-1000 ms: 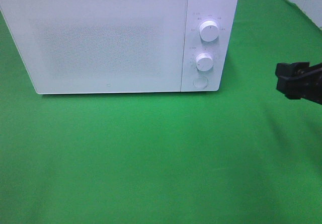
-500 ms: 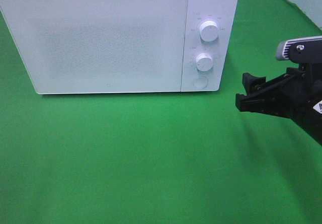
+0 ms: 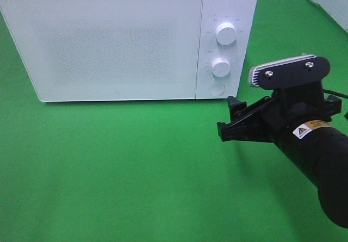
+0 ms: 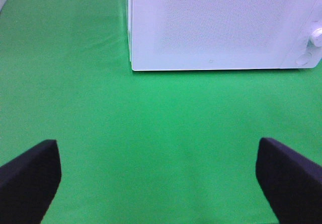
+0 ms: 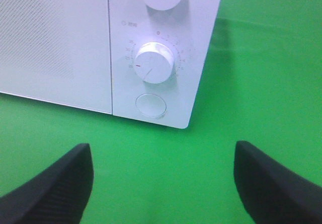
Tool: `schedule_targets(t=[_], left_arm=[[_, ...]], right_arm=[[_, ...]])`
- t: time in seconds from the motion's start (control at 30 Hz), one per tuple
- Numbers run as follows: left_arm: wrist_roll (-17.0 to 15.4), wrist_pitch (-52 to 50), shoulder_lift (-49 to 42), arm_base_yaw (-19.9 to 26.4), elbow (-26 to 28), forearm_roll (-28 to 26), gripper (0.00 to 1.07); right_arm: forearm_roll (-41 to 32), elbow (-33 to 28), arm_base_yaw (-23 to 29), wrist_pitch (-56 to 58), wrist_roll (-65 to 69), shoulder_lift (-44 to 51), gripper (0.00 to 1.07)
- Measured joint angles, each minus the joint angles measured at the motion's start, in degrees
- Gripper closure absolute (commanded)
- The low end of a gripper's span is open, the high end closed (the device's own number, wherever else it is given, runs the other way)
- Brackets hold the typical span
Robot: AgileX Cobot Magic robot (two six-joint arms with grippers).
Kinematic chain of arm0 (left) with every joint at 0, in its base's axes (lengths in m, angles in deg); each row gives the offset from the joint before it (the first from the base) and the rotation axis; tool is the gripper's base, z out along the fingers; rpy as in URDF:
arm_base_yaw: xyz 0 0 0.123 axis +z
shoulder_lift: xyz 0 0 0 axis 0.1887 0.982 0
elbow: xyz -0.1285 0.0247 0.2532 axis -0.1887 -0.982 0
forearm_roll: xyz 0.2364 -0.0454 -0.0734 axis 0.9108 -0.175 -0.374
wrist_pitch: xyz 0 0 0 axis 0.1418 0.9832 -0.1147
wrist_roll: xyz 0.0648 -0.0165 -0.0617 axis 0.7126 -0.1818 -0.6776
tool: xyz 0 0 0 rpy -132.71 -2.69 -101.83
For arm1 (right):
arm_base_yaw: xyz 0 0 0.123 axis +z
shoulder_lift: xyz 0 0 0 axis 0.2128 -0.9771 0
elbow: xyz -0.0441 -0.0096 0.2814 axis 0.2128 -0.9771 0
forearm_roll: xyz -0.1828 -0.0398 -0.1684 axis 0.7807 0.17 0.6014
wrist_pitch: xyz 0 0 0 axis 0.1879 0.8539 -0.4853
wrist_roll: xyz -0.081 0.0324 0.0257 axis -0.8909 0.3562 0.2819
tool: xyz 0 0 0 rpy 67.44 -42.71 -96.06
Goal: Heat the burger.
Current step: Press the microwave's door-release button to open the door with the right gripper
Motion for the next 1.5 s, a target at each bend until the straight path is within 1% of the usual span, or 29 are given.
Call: schedule_targets(t=[0.03, 0.27, 0.33, 0.37, 0.4, 0.5, 0.53, 0.57, 0.6, 0.63, 0.7, 0.73, 0.77, 0.8, 0.83, 0.87, 0.9, 0.93, 1.0, 1.03, 1.07, 1.1, 1.13, 1.23, 1.27, 1.3, 1.37, 1.5], left_arm=[[0.0, 0.0, 0.0, 0.0, 0.0, 0.0, 0.09], [0.0, 0.0, 0.0, 0.0, 0.0, 0.0, 0.09], [0.0, 0.0, 0.0, 0.0, 0.0, 0.0, 0.09], [0.0, 0.0, 0.0, 0.0, 0.0, 0.0, 0.09], [0.0, 0.0, 0.0, 0.0, 0.0, 0.0, 0.09], [0.0, 0.0, 0.0, 0.0, 0.0, 0.0, 0.09], [0.0, 0.0, 0.0, 0.0, 0.0, 0.0, 0.09], [0.0, 0.0, 0.0, 0.0, 0.0, 0.0, 0.09], [0.0, 0.0, 0.0, 0.0, 0.0, 0.0, 0.09], [0.0, 0.0, 0.0, 0.0, 0.0, 0.0, 0.09], [0.0, 0.0, 0.0, 0.0, 0.0, 0.0, 0.09], [0.0, 0.0, 0.0, 0.0, 0.0, 0.0, 0.09], [0.0, 0.0, 0.0, 0.0, 0.0, 0.0, 0.09], [0.0, 0.0, 0.0, 0.0, 0.0, 0.0, 0.09], [0.0, 0.0, 0.0, 0.0, 0.0, 0.0, 0.09], [0.0, 0.0, 0.0, 0.0, 0.0, 0.0, 0.09], [0.0, 0.0, 0.0, 0.0, 0.0, 0.0, 0.09], [0.0, 0.0, 0.0, 0.0, 0.0, 0.0, 0.09], [0.0, 0.0, 0.0, 0.0, 0.0, 0.0, 0.09], [0.0, 0.0, 0.0, 0.0, 0.0, 0.0, 0.09], [0.0, 0.0, 0.0, 0.0, 0.0, 0.0, 0.09], [0.0, 0.0, 0.0, 0.0, 0.0, 0.0, 0.09], [0.0, 0.0, 0.0, 0.0, 0.0, 0.0, 0.09], [0.0, 0.0, 0.0, 0.0, 0.0, 0.0, 0.09], [0.0, 0.0, 0.0, 0.0, 0.0, 0.0, 0.09], [0.0, 0.0, 0.0, 0.0, 0.0, 0.0, 0.09], [0.0, 0.0, 0.0, 0.0, 0.0, 0.0, 0.09], [0.0, 0.0, 0.0, 0.0, 0.0, 0.0, 0.09]], right_arm=[[-0.7, 0.7, 0.7, 0.1, -0.4, -0.9, 0.32], [-1.1, 2.8, 0.9, 2.2, 0.2, -2.3, 0.32], [-0.9, 3.0, 0.9, 2.6, 8.3, -2.3, 0.35], [-0.9, 3.0, 0.9, 2.6, 8.3, -2.3, 0.35], [-0.9, 3.0, 0.9, 2.9, 13.4, -2.5, 0.36], [-0.9, 3.0, 0.9, 3.3, 15.8, -2.5, 0.38], [-0.9, 3.0, 0.9, 3.7, 21.6, -2.6, 0.42], [-0.9, 3.0, 0.9, 3.7, 21.6, -2.6, 0.42], [-0.9, 3.0, 0.9, 3.7, 26.9, -2.6, 0.46], [-0.9, 3.0, 0.9, 3.7, 26.9, -2.6, 0.46], [-0.9, 3.0, 0.9, 3.7, 36.6, -2.6, 0.57], [-0.9, 3.0, 0.9, 3.7, 36.6, -2.6, 0.57], [-0.9, 3.0, 0.9, 3.7, 43.6, -2.6, 0.61], [-0.9, 3.0, 0.9, 3.7, 43.6, -2.6, 0.61], [-0.9, 3.0, 0.9, 3.7, 50.9, -2.6, 0.73], [-0.9, 3.0, 0.9, 3.7, 50.9, -2.6, 0.73], [-0.9, 3.0, 0.9, 3.7, 55.2, -2.6, 0.78], [-0.9, 3.0, 0.9, 3.7, 55.2, -2.6, 0.78], [0.6, 3.0, 0.9, 3.7, 70.6, -2.6, 0.92], [0.6, 3.0, 0.9, 3.7, 70.6, -2.6, 0.92], [1.8, 3.0, 0.9, 3.7, 77.8, -2.6, 0.99], [1.8, 3.0, 0.9, 3.7, 77.8, -2.6, 0.99], [2.7, 3.0, 0.9, 3.7, 82.8, -2.6, 1.03], [3.2, 3.0, 0.9, 3.7, 85.1, -2.6, 1.06], [3.5, 3.0, 0.9, 3.7, 88.6, -2.6, 1.07], [3.5, 3.0, 0.9, 3.7, 88.6, -2.6, 1.07], [3.6, 3.0, 0.9, 3.7, 93.4, -2.6, 1.07], [3.0, 3.2, 0.9, 3.7, 94.2, -2.9, 1.07]])
